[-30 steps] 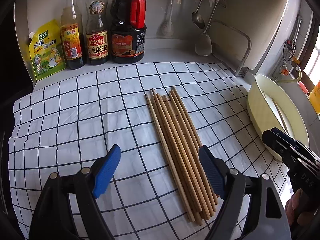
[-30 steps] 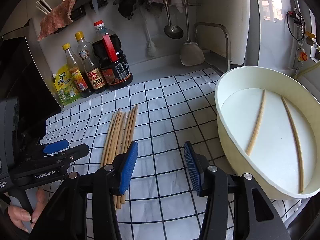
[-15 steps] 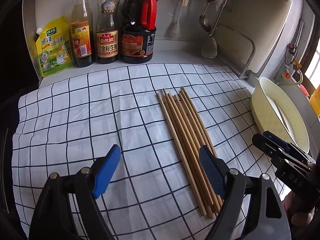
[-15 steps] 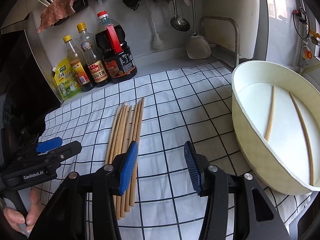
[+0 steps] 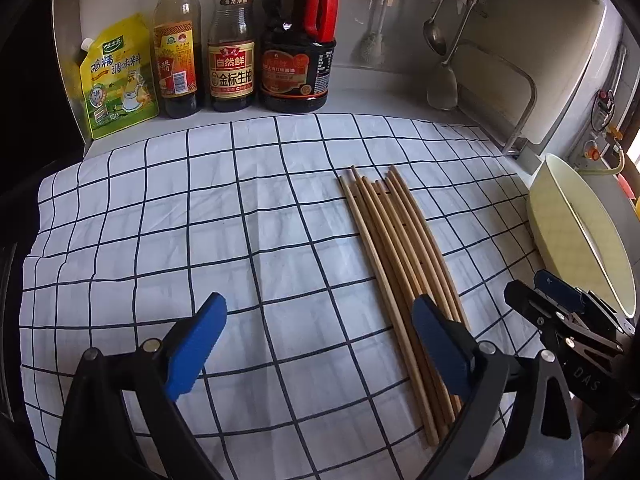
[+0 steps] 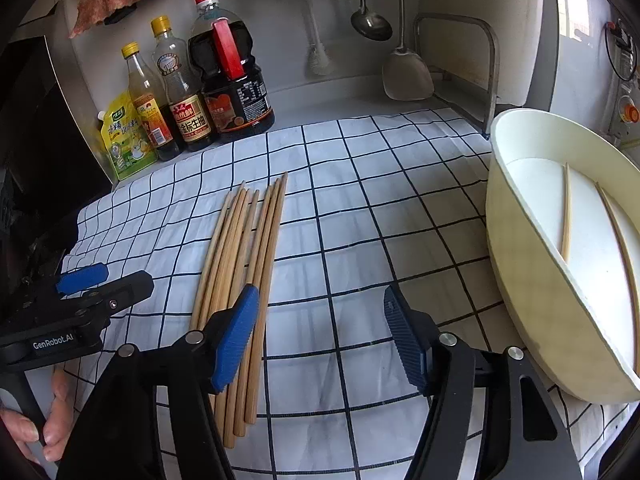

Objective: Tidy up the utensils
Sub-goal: 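Move both open tools back to the chopstick bundle, then position both tools over single chopsticks at the bundle's edge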

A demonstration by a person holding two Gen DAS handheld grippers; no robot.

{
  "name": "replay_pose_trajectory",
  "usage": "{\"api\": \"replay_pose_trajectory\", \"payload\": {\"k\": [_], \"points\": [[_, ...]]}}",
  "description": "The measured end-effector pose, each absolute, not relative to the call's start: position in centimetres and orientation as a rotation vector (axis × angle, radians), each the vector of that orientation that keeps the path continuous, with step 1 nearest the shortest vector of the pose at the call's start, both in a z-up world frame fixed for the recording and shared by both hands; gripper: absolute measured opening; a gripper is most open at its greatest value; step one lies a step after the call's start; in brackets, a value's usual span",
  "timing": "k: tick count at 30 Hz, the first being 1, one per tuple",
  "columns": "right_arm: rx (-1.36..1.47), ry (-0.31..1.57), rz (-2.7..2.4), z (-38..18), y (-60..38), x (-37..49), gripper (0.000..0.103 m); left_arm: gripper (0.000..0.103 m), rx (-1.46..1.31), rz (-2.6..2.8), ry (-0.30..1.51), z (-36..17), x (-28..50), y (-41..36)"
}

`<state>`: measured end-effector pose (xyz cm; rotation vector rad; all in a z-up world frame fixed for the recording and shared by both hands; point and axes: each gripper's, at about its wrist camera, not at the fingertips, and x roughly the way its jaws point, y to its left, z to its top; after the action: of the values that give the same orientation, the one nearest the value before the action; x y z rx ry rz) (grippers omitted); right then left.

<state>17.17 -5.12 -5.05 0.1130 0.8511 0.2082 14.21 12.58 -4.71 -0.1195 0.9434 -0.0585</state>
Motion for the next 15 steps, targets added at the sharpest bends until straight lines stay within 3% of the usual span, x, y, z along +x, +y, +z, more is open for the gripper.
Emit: {"api": "replay_pose_trajectory", "payload": {"k": [15], "points": [[0.039,0.934,0.203,-7.1,-3.2,19.2,0.065,0.092,-0.118,-0.014,0.967,-6.1,15.1,13.2]]}}
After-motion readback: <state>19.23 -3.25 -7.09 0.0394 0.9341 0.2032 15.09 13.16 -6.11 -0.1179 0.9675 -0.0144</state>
